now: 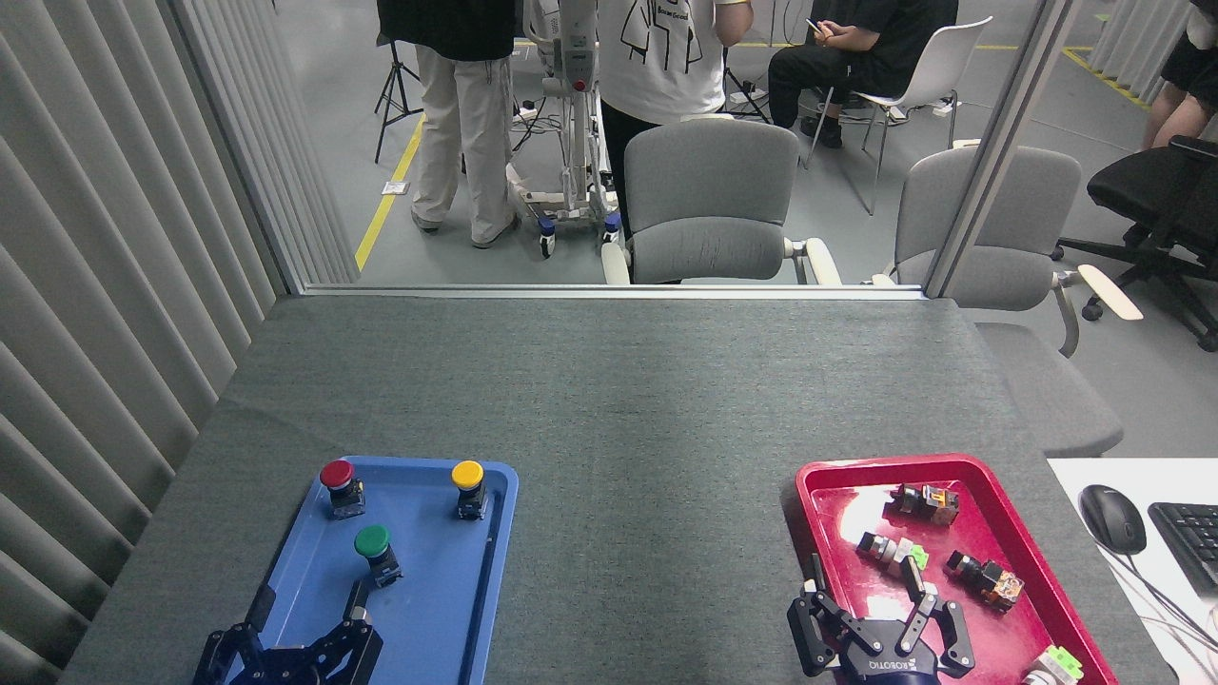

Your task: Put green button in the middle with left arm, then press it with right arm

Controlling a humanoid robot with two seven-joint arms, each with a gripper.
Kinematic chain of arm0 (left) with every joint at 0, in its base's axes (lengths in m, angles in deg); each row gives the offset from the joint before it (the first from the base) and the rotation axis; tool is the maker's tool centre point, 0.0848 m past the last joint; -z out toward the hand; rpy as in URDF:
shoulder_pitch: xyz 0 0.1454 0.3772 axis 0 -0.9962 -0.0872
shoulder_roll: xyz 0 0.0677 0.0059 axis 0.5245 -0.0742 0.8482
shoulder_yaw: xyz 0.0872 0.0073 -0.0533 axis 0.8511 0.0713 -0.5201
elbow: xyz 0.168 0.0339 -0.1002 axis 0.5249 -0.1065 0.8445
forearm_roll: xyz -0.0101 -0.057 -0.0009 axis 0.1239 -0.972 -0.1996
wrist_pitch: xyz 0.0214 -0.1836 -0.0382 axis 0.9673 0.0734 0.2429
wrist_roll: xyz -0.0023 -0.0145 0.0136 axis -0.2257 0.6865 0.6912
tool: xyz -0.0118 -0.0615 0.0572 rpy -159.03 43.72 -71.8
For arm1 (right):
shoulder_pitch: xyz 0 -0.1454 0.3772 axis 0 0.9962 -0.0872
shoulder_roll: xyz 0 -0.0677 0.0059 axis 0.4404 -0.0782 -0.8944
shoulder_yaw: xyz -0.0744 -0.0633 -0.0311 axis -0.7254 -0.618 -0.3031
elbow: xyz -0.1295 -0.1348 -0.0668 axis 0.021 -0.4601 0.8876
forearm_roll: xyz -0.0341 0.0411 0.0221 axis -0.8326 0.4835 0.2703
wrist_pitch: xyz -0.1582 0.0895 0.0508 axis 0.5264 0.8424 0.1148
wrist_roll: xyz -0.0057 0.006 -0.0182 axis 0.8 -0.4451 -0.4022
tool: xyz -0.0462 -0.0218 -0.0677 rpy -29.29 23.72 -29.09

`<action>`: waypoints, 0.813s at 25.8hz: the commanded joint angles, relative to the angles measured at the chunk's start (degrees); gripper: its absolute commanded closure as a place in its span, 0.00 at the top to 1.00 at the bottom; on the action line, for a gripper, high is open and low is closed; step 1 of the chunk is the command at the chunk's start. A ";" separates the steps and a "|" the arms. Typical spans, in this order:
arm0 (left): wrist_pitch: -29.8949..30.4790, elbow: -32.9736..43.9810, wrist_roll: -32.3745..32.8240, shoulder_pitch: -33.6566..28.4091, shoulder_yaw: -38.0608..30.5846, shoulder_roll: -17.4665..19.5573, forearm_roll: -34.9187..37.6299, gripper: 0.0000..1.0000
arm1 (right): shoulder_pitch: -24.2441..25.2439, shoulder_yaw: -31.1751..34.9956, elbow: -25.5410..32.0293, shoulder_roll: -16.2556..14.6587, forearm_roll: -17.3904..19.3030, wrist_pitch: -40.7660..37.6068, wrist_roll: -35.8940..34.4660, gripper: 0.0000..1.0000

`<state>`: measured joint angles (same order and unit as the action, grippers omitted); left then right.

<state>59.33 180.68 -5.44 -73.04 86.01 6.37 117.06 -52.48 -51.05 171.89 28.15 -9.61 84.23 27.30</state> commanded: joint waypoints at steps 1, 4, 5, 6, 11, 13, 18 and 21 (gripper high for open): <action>0.01 -0.02 -0.18 0.00 0.02 0.33 0.00 0.99 | 0.04 -0.15 -0.04 0.04 -0.09 1.28 1.99 0.99; -0.34 0.06 -0.44 0.00 0.02 0.33 0.00 0.99 | 0.04 -0.68 -0.04 0.13 -0.09 1.72 3.84 0.99; -0.25 -0.20 -0.53 0.09 0.02 0.42 0.00 0.99 | 0.04 -0.94 -0.04 0.04 -0.09 1.72 3.84 0.99; -0.17 -0.20 -0.62 0.09 0.10 0.42 0.00 0.99 | 0.04 -0.94 -0.04 0.04 -0.09 1.63 3.84 0.99; 0.45 -0.11 -1.41 0.09 0.10 0.42 0.09 0.99 | 0.04 -0.94 0.92 -0.05 0.00 1.19 3.57 1.00; 0.54 -0.20 -1.41 0.09 0.10 0.42 0.00 0.99 | -0.05 -0.94 1.45 -0.13 0.00 1.01 3.66 1.00; 0.45 -0.38 -1.50 0.17 0.10 0.42 0.00 0.99 | -0.05 -0.94 1.45 -0.22 0.00 0.66 3.84 1.00; 0.45 -0.38 -1.59 0.17 0.10 0.33 0.00 0.99 | 0.04 -0.94 1.37 -0.31 0.00 1.10 4.01 0.99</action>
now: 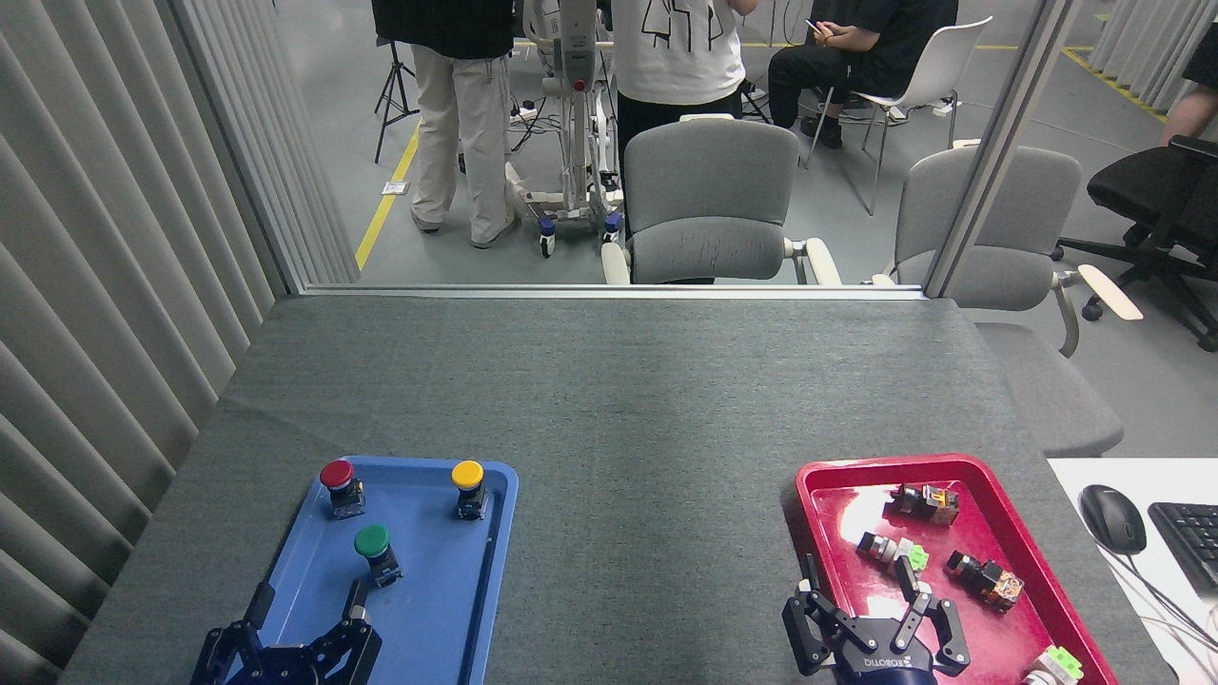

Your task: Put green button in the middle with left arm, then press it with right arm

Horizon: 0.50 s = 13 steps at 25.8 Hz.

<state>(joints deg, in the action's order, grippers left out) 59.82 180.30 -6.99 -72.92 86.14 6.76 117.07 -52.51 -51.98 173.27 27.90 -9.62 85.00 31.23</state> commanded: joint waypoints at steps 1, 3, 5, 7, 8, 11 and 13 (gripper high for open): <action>-0.05 -0.09 -0.03 0.05 0.07 -0.14 -0.01 0.99 | 0.06 -0.01 -0.01 -0.06 0.01 0.34 0.17 0.99; -0.22 -0.18 -0.03 0.13 -0.02 -0.14 -0.01 0.99 | 0.15 -0.01 -0.10 -0.23 0.01 0.25 0.08 0.99; -0.05 -0.44 -0.03 0.22 -0.02 -0.14 -0.01 0.99 | 0.24 -0.01 -0.10 -0.41 0.01 0.25 0.00 0.99; -0.05 -0.70 -0.03 0.57 -0.02 -0.14 -0.01 0.99 | 0.33 -0.01 -0.10 -0.41 -0.08 0.34 -0.09 0.99; 0.04 -0.79 -0.03 0.66 -0.02 -0.14 -0.01 0.99 | 0.33 -0.01 -0.10 -0.41 0.01 0.34 -0.09 0.99; 0.30 -1.05 -0.03 1.01 0.07 -0.14 -0.01 0.99 | 0.33 -0.01 -0.10 -0.59 0.01 0.43 -0.27 0.99; 1.45 -1.76 -0.03 1.10 0.07 -0.14 -0.01 0.99 | 0.50 -0.01 -0.10 -0.76 -0.08 0.51 -0.27 0.99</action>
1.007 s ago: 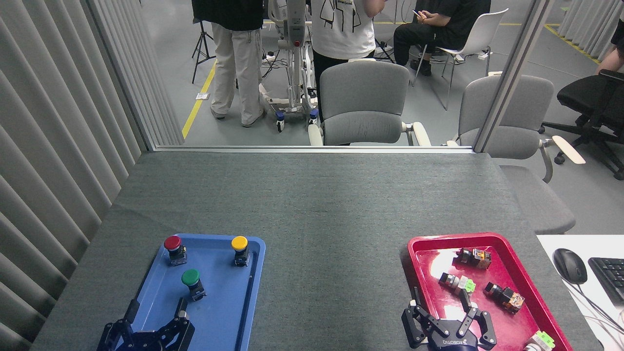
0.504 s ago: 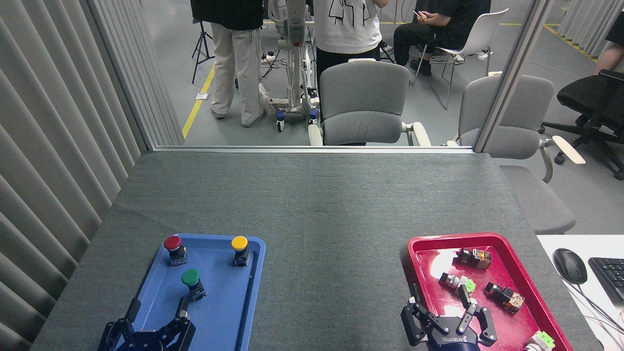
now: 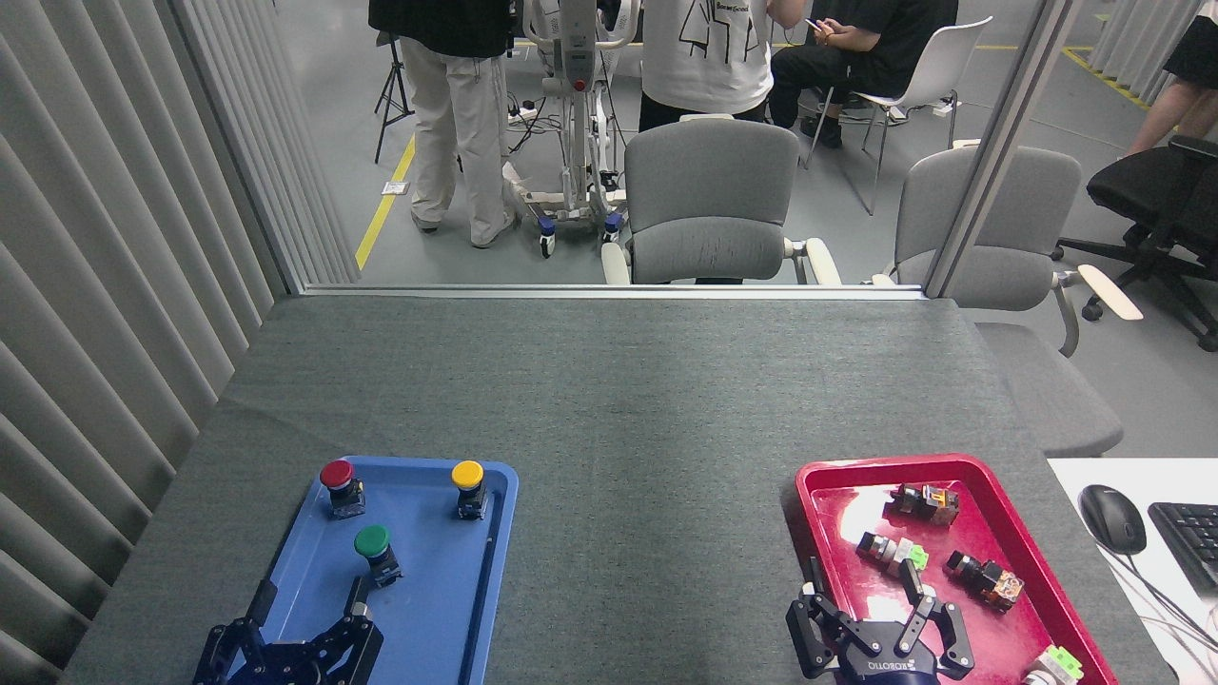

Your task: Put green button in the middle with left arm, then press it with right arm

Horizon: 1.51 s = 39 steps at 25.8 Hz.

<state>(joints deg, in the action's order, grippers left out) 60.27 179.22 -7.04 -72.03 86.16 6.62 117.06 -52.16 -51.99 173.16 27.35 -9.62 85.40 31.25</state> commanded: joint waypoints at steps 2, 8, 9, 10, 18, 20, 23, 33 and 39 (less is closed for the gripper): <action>1.62 -1.37 0.11 0.30 0.04 0.17 -0.09 0.99 | 0.15 0.00 -0.09 -0.22 -0.08 0.11 -0.29 0.99; 1.88 -1.73 0.02 0.74 0.57 0.17 0.00 0.99 | 0.15 0.00 -0.17 -0.31 -0.08 0.03 -0.38 0.98; 1.97 -1.73 0.02 0.74 0.65 0.26 0.00 0.99 | 0.15 0.00 -0.17 -0.31 -0.08 0.03 -0.38 0.98; 1.97 -1.73 -0.06 0.74 0.65 0.26 0.00 0.99 | 0.15 0.00 -0.17 -0.22 -0.08 0.03 -0.47 0.98; 1.88 -1.99 -0.77 0.74 0.74 0.70 0.00 0.99 | 0.15 0.09 -0.17 -0.22 -0.08 -0.06 -0.56 0.98; 1.71 -2.08 -0.68 0.74 0.74 0.70 0.00 0.99 | 0.15 0.09 -0.17 -0.31 -0.08 -0.06 -0.56 0.98; 1.71 -1.99 -0.68 0.74 0.74 0.70 0.00 0.99 | 0.15 0.18 -0.17 -0.31 -0.08 -0.06 -0.56 0.98; 1.53 -2.08 -0.68 0.74 0.74 0.87 -0.09 0.99 | -0.02 0.35 -1.05 0.66 -0.26 -0.06 -0.56 0.98; 0.21 -9.37 -0.15 3.73 3.20 1.58 0.27 0.99 | -0.29 0.35 -1.32 0.66 -0.26 0.03 -0.47 0.98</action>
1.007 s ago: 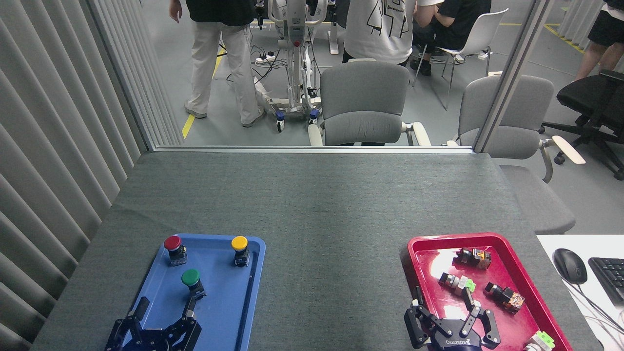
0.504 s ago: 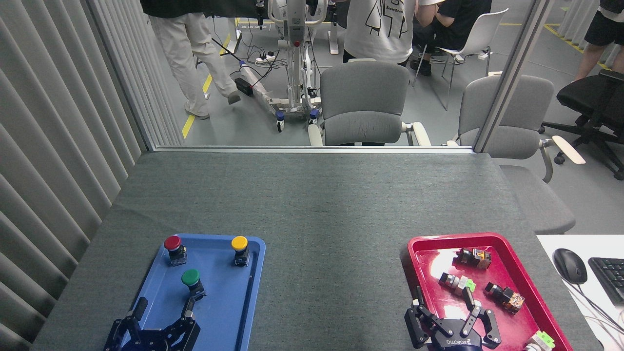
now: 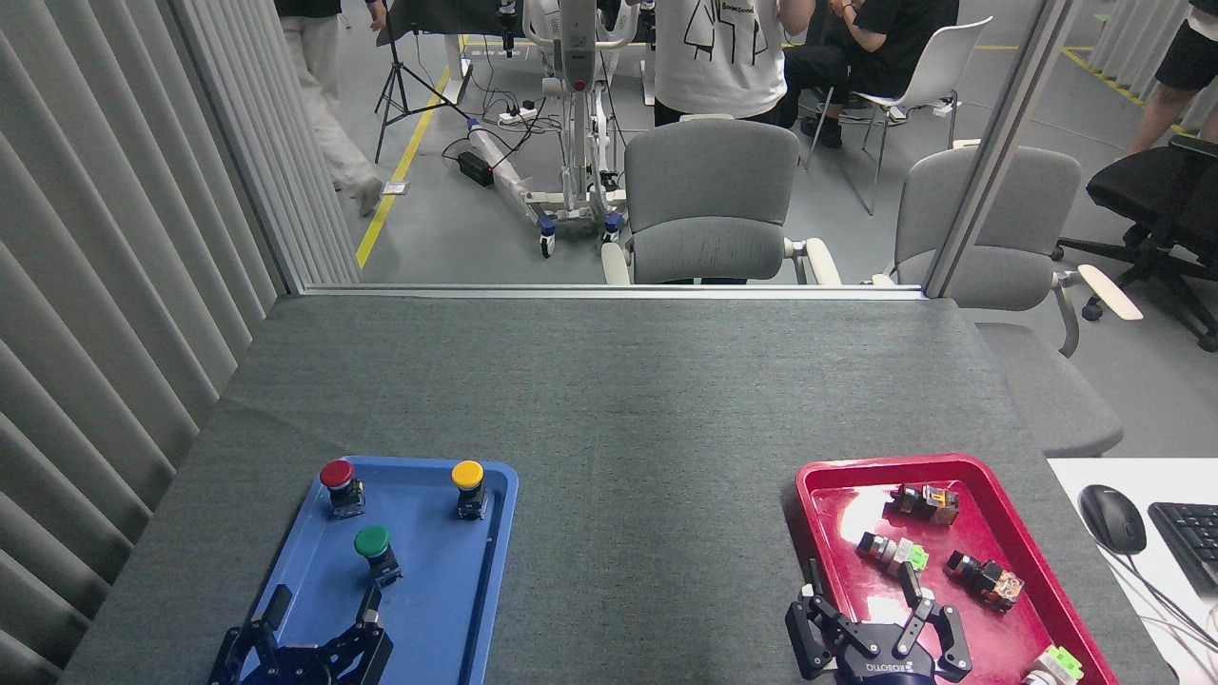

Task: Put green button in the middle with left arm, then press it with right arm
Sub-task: 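Reach the left gripper to the green button and grasp it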

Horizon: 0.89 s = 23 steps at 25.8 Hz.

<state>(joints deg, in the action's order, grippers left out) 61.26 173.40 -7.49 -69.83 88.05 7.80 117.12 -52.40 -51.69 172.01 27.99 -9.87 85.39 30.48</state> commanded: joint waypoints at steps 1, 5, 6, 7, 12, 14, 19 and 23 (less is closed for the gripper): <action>-1.66 -4.78 0.30 1.79 1.41 0.22 0.20 0.99 | -0.13 0.14 -0.17 0.02 0.00 0.03 0.30 0.98; -5.96 -8.56 -0.06 5.13 2.37 -0.83 0.64 0.99 | -0.22 0.31 -0.17 -0.42 -0.09 0.12 0.39 0.98; -6.84 -10.14 -0.06 6.53 3.34 -1.45 0.64 0.99 | -0.22 0.31 -0.17 -0.42 -0.09 0.12 0.39 0.98; -7.54 -11.81 -0.14 8.12 4.39 -2.15 0.64 0.99 | -0.14 0.31 -0.17 -0.33 -0.09 0.20 0.39 0.98; -8.86 -18.49 -0.67 11.90 5.54 -5.40 1.00 0.99 | -0.22 0.40 -0.17 -0.42 -0.27 0.03 0.39 0.98; -9.13 -21.04 -2.43 13.39 6.24 -5.84 1.08 0.99 | -0.22 0.40 -0.17 -0.51 -0.35 0.03 0.39 0.98; -12.11 -23.94 -3.57 14.97 6.77 -6.02 1.08 0.99 | -0.22 0.40 -1.13 -0.42 -0.44 0.03 0.39 0.98; -15.98 -24.47 -4.98 15.85 6.86 -6.11 1.00 0.99 | -0.93 0.40 -1.57 -0.16 -0.35 -0.15 0.39 0.98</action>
<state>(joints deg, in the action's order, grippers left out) 47.70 149.55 -11.54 -54.60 94.81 1.80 118.20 -52.80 -51.28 170.84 27.71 -10.25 85.37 31.06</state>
